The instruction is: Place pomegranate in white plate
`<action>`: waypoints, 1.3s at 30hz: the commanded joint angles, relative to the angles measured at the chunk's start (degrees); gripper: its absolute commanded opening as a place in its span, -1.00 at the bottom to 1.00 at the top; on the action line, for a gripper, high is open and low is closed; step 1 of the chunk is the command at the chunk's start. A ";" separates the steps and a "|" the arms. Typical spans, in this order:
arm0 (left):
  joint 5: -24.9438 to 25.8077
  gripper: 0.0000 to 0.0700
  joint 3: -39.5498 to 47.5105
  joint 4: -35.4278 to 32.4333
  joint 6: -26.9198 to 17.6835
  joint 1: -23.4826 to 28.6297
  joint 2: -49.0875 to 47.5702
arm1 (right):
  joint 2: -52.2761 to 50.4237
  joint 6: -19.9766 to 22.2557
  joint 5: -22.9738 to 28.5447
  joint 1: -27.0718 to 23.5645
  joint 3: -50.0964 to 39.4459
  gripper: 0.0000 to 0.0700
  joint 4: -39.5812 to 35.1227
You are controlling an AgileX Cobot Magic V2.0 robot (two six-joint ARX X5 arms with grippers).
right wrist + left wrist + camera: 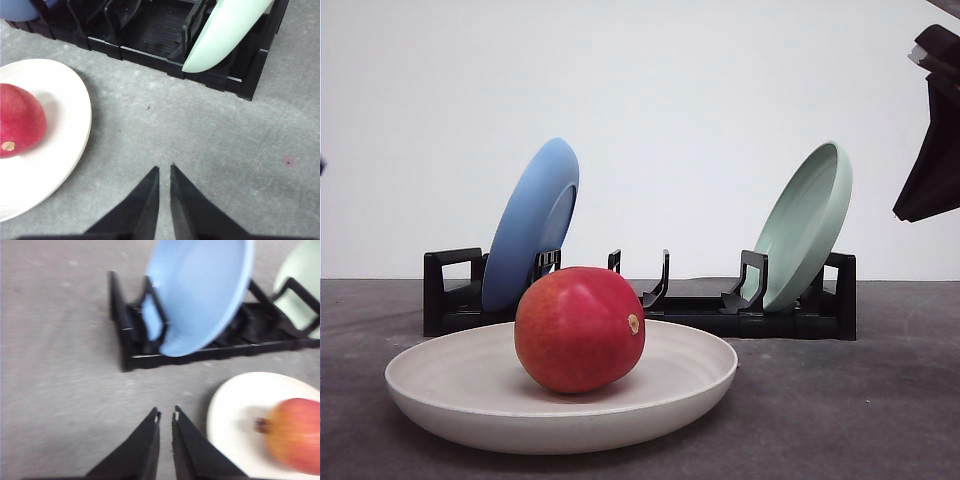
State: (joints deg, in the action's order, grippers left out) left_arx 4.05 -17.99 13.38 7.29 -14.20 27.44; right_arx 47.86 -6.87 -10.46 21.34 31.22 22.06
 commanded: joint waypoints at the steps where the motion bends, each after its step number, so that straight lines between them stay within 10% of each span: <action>1: 0.00 -0.92 3.03 -1.63 -0.77 1.50 -3.01 | 0.33 0.42 -0.02 0.22 -0.04 -0.90 -0.42; 13: -0.18 -0.92 16.51 -2.37 -0.76 10.94 -26.70 | 0.33 0.42 -0.04 0.22 -0.04 -0.90 -2.10; 39: -1.53 -0.92 17.30 -2.72 -2.12 12.36 -27.19 | 0.33 0.42 -0.02 0.22 -0.04 -0.90 -10.64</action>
State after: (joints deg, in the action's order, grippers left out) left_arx 2.74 -1.32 10.50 5.58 -1.89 0.23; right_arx 47.86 -6.85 -10.48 21.32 31.22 11.96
